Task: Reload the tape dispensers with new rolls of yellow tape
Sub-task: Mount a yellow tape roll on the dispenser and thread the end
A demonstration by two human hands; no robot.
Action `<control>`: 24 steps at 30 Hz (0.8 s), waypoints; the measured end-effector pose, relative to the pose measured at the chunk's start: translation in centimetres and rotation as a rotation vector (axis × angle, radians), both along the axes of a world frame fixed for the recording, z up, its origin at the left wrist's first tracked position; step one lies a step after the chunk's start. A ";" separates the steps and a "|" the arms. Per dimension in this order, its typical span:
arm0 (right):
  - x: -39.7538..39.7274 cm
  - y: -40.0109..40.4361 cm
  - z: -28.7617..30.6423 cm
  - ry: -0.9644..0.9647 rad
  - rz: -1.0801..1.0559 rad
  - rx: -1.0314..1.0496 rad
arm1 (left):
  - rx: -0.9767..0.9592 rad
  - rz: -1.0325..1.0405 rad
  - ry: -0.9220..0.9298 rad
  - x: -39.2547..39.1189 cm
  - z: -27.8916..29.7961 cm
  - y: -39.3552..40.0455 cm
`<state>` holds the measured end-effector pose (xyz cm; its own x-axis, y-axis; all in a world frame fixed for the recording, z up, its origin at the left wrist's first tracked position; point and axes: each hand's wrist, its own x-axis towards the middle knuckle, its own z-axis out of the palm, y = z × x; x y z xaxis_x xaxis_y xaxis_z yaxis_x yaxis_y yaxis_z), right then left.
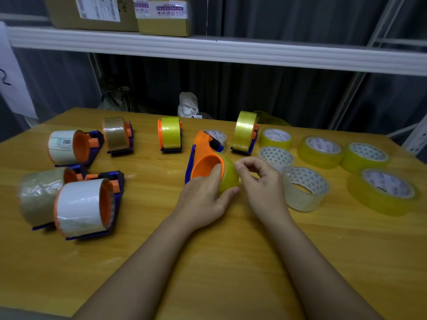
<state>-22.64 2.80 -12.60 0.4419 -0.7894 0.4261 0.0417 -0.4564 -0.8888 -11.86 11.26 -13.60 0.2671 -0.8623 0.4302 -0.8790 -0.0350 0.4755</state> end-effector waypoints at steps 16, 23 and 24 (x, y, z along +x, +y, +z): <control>-0.2 0.5 0.5 0.084 -0.046 -0.022 | 0.032 0.024 -0.088 -0.2 0.0 0.0; -0.6 -1.0 0.4 0.176 -0.064 0.009 | 0.027 -0.018 -0.148 -0.4 0.1 0.0; -0.8 -1.3 0.5 0.169 -0.047 0.041 | 0.031 -0.028 -0.141 -0.4 0.0 0.0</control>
<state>-23.46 1.55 -12.13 0.4667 -0.8261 0.3157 -0.1302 -0.4173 -0.8994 -12.26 11.29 -13.56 0.1811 -0.8821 0.4349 -0.9379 -0.0218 0.3463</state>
